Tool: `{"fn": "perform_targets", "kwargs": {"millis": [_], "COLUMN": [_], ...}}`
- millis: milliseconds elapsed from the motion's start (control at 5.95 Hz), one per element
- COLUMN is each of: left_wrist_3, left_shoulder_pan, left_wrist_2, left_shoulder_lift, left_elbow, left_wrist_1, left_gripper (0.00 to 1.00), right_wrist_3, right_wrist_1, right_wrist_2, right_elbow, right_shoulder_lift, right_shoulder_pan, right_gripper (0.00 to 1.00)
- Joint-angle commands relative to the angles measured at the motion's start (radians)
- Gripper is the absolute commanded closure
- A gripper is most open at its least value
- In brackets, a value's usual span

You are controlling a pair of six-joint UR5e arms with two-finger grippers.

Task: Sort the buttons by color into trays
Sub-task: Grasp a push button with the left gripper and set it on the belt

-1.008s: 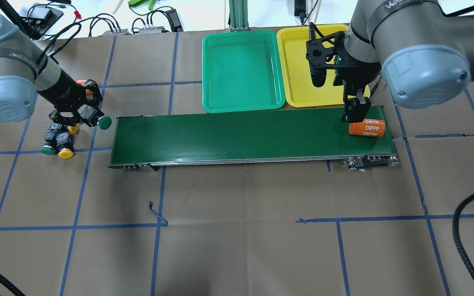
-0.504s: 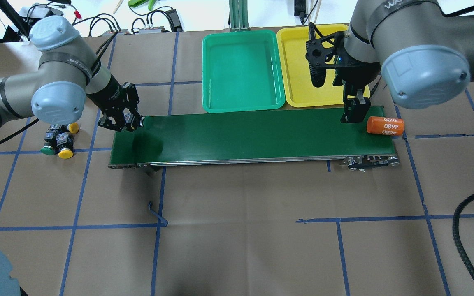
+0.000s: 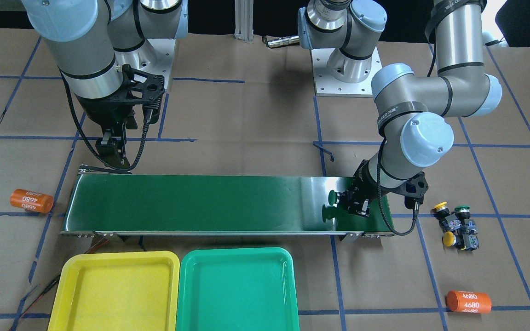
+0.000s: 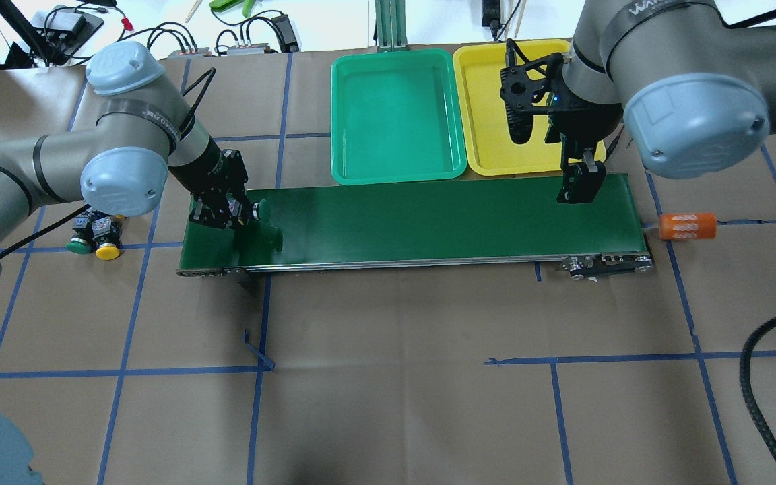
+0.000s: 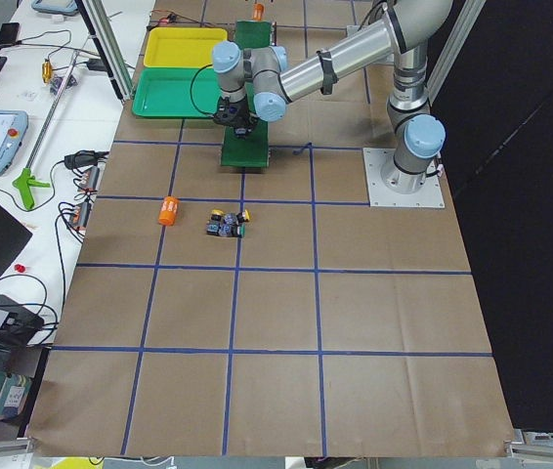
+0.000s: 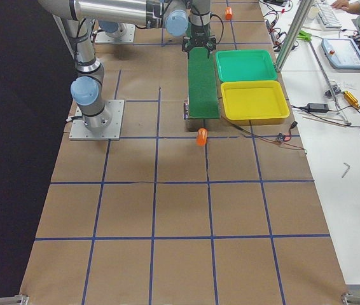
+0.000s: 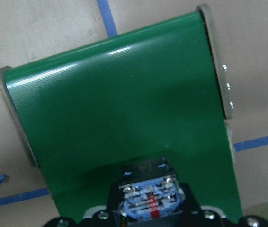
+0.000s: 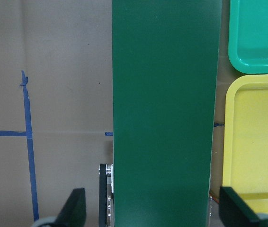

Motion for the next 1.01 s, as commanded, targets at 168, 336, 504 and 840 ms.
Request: {"fn": "perform_targets", "kwargs": {"millis": [168,336,504,840], "left_wrist_3": [0.012,0.076,0.286,0.673], "left_shoulder_pan": [-0.002,0.004,0.014,0.051], "left_wrist_2": [0.006,0.011,0.017,0.247], "left_shoulder_lift": [-0.001,0.002,0.010,0.013], "left_elbow": [-0.013,0.004,0.018,0.027], "left_wrist_1": [-0.001,-0.002,-0.001,0.001], "left_gripper": [0.02,0.01,0.01,0.01], "right_wrist_3": [-0.001,-0.001,-0.001,0.000], "right_wrist_1": [0.006,0.006,0.006,0.005], "right_wrist_2": [0.004,0.031,0.031,0.030], "right_elbow": [-0.001,-0.002,-0.002,-0.002], "right_shoulder_lift": [0.004,0.004,0.004,0.006], "right_shoulder_pan": [0.002,0.002,0.002,0.000], "right_gripper": [0.00,0.00,0.00,0.00]}}
